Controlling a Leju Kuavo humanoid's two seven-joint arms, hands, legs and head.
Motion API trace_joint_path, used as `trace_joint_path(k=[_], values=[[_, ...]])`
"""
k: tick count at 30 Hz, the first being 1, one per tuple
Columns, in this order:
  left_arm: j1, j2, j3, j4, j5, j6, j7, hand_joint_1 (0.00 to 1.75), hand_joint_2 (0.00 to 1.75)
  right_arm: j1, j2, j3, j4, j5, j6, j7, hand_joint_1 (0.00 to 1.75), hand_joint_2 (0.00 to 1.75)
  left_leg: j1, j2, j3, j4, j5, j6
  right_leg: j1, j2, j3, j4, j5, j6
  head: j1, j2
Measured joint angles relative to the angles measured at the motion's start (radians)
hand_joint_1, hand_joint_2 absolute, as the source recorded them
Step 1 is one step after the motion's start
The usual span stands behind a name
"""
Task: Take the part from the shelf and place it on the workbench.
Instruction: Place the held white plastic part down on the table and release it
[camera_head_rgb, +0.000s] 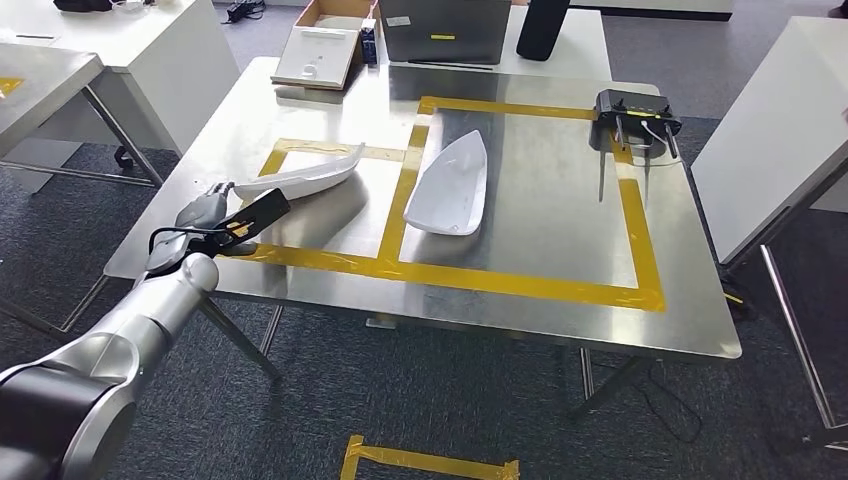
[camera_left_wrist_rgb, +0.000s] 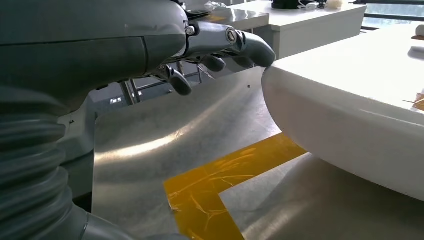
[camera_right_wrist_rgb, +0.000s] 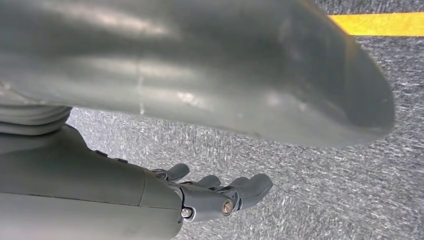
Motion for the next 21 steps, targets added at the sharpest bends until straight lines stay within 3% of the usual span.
trace_joint_path(k=[2, 21], values=[[0.004, -0.001, 0.0, 0.0, -0.001, 0.001, -0.001, 0.0, 0.0, 0.003, -0.001, 0.0, 0.0, 0.0, 0.0, 0.0, 0.0, 0.0, 0.0, 0.0, 0.0, 0.0, 0.0, 0.0, 0.0, 0.0, 0.0, 0.0, 0.0, 0.0, 0.0, 0.0], [-0.002, -0.003, 0.0, 0.0, -0.047, 0.002, -0.028, 0.0, 0.0, -0.008, -0.01, 0.007, 0.0, 0.012, 0.013, 0.001, 0.0, 0.0, 0.0, 0.0, 0.0, 0.001, 0.0, 0.0, 0.0, 0.0, 0.0, 0.0, 0.0, 0.0, 0.0, 0.0]])
